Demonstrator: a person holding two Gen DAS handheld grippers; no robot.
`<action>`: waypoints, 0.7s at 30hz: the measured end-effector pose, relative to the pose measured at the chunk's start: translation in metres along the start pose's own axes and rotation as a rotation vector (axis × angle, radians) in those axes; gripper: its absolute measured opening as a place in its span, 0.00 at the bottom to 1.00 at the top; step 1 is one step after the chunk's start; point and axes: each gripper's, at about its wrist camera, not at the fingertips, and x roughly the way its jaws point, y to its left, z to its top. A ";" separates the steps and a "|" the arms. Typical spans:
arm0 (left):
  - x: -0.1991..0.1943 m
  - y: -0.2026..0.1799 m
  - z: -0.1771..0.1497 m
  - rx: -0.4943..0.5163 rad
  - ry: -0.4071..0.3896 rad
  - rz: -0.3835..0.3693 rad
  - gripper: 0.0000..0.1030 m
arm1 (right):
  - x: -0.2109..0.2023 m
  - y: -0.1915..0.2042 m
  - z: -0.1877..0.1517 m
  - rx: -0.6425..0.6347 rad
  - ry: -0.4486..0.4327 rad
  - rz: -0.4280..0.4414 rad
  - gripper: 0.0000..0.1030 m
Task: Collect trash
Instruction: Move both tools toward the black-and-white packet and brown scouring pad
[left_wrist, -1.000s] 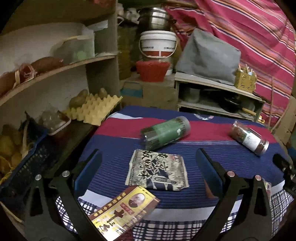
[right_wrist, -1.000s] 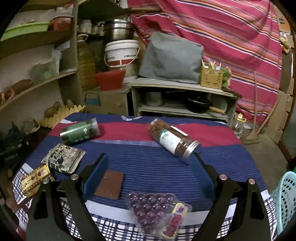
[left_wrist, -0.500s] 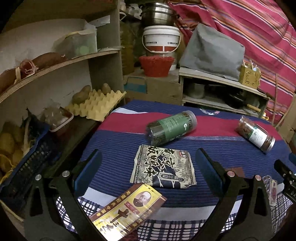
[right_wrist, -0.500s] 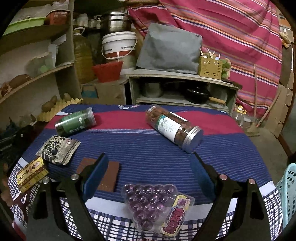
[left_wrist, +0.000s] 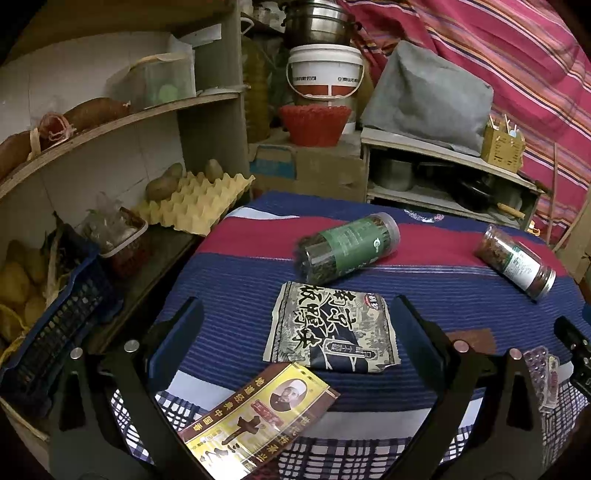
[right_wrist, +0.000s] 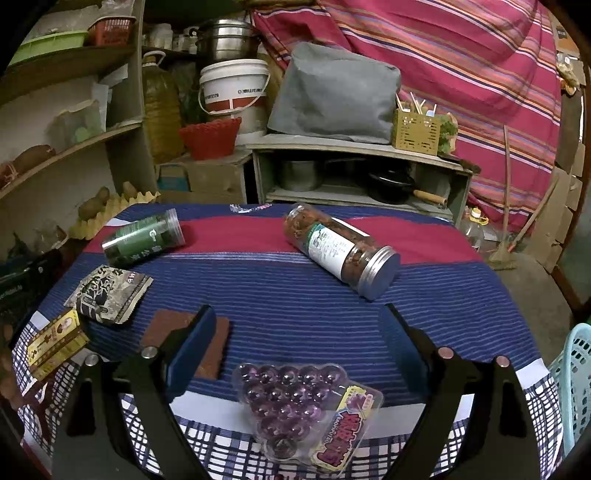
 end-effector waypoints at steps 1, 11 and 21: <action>0.001 0.000 0.000 0.001 0.002 0.002 0.95 | 0.001 0.000 0.000 0.000 0.000 -0.001 0.85; 0.012 0.003 -0.004 0.001 0.018 0.024 0.95 | 0.004 -0.003 -0.002 0.003 0.011 0.002 0.92; 0.019 -0.001 -0.007 0.036 0.009 0.072 0.95 | 0.008 -0.006 -0.006 0.009 0.023 0.001 0.95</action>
